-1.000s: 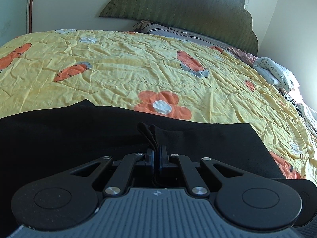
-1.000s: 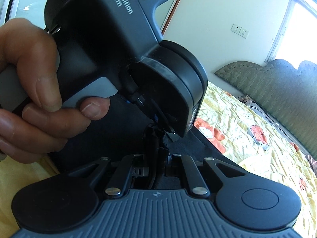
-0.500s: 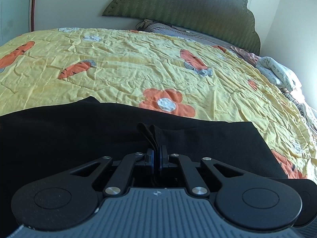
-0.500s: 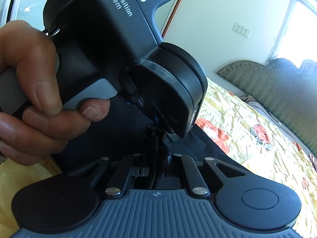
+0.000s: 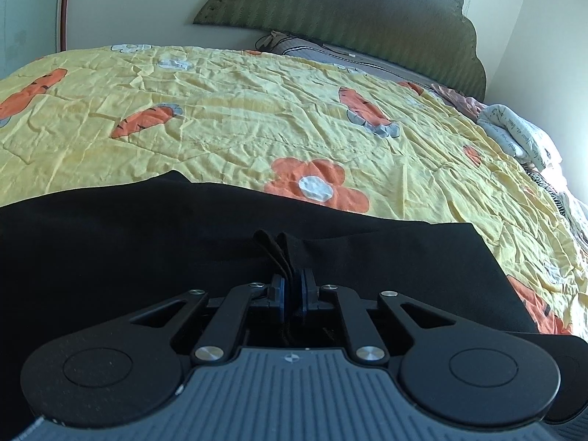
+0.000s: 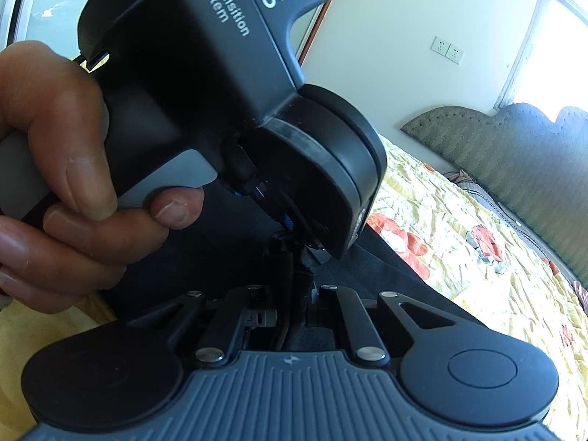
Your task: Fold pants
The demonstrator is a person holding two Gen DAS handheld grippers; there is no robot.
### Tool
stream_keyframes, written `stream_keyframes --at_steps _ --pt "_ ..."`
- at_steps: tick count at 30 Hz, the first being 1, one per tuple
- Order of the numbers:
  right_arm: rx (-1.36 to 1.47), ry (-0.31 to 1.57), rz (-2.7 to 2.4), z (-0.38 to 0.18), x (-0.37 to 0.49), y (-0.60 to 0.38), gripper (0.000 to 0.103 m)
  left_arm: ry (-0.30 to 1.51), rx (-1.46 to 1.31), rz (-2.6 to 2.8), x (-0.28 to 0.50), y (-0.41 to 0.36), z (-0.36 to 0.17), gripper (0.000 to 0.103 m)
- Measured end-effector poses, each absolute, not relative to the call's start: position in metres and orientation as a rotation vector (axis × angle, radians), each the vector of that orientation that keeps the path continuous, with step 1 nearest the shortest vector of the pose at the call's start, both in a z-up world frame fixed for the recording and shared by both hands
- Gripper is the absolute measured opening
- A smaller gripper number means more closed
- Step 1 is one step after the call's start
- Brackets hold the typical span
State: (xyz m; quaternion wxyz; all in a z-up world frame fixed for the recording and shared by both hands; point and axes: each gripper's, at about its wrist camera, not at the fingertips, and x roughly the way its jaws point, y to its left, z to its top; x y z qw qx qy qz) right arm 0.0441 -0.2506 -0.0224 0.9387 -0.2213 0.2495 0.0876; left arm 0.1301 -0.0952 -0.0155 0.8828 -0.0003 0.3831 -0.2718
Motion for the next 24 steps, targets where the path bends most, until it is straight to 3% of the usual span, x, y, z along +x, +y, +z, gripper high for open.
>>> stream_keyframes --at_steps 4,6,8,14,19,24 --pt "-0.414 0.526 0.187 -0.016 0.044 -0.251 0.017 0.773 -0.012 -0.513 0.133 -0.083 -0.008 0.03" --pt "-0.358 0.501 0.219 -0.004 0.034 -0.253 0.035 0.727 0.016 -0.458 0.134 -0.076 -0.003 0.028" --pt "-0.295 0.453 0.267 0.013 0.02 -0.256 0.041 0.707 0.037 -0.416 0.138 -0.068 0.002 0.028" --pt "-0.11 0.419 0.16 0.046 0.023 -0.298 0.041 0.687 0.106 -0.486 0.135 -0.073 0.015 0.029" --pt "0.021 0.705 -0.023 0.007 0.081 -0.327 0.041 0.681 0.306 -0.469 0.123 -0.108 -0.007 0.04" --pt "0.002 0.581 -0.023 0.029 0.046 -0.297 0.047 0.685 0.253 -0.452 0.12 -0.092 -0.005 0.04"
